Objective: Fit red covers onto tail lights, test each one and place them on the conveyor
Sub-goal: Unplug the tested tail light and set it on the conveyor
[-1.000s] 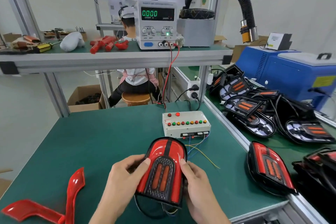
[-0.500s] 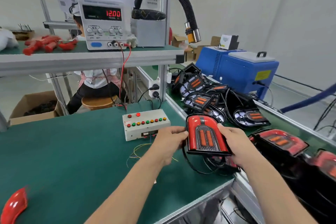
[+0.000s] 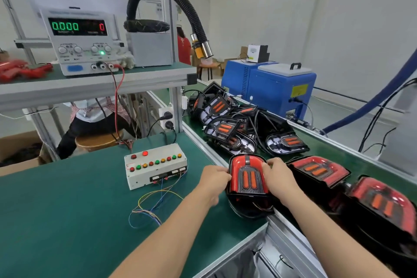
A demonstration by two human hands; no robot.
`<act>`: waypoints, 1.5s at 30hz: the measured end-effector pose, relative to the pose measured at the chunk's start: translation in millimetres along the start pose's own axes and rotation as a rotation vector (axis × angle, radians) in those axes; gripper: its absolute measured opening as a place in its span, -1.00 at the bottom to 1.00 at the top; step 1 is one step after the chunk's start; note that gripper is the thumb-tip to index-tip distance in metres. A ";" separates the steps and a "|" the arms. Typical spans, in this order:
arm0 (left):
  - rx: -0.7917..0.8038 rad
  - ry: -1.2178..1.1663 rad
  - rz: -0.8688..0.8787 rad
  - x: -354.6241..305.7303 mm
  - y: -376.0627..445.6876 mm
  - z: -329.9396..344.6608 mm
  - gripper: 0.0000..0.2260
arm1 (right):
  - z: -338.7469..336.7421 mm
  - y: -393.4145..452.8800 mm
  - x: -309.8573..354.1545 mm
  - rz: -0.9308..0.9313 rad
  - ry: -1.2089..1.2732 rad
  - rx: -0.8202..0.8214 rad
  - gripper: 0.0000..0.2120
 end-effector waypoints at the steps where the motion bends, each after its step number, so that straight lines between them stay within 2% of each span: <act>1: -0.004 0.001 0.003 0.0 0.6 0.0 -0.74 | 1.9 1.0 0.5 -0.003 -0.036 -0.003 -0.65; 3: -0.017 0.011 0.014 -0.5 2.8 0.0 -0.76 | 4.5 3.4 1.9 -0.005 -0.105 -0.015 -0.69; 7: -0.058 0.054 0.057 -5.7 6.8 0.9 -0.74 | 16.5 4.0 5.3 0.034 -0.235 0.065 -0.75; 11: -0.077 0.136 0.089 -9.4 8.6 3.5 -0.64 | 21.9 5.3 5.4 0.070 -0.263 0.098 -0.72; 13: -0.062 0.164 0.101 -9.5 8.7 7.0 -0.75 | 24.0 4.4 5.4 0.072 -0.326 0.106 -0.69; 16: -0.049 0.168 0.138 -7.9 10.1 8.9 -0.84 | 25.8 0.1 12.1 -0.013 -0.470 0.075 -0.68; 18: -0.054 0.166 0.158 -6.4 11.4 8.2 -0.84 | 22.9 -4.5 21.5 -0.121 -0.588 -0.009 -0.66; 23: -0.048 0.201 0.178 -4.5 12.7 7.5 -0.72 | 16.8 -9.5 22.6 -0.186 -0.761 -0.057 -0.74; 26: -0.050 0.199 0.188 -5.7 9.9 6.7 -0.74 | 12.6 -12.3 21.7 -0.202 -0.784 -0.064 -0.86; 30: -0.048 0.191 0.223 -7.6 9.5 6.6 -0.91 | 8.9 -16.9 20.3 -0.200 -0.773 -0.086 -0.82; 34: -0.045 0.187 0.224 -7.5 5.7 7.2 -0.73 | 8.4 -20.6 16.3 -0.204 -0.774 -0.089 -0.82; 45: -0.017 0.166 0.246 -11.2 -2.7 12.1 -0.70 | 2.2 -32.1 17.1 -0.269 -0.751 -0.137 -0.82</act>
Point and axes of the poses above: each hand's wrist, its own y-axis towards the middle knuckle, its own z-axis out of the palm, x = y × z, the point moved 9 cm from there along y, towards the middle knuckle, and after that the axes turned 6 degrees about y, right-handed, at the moved point
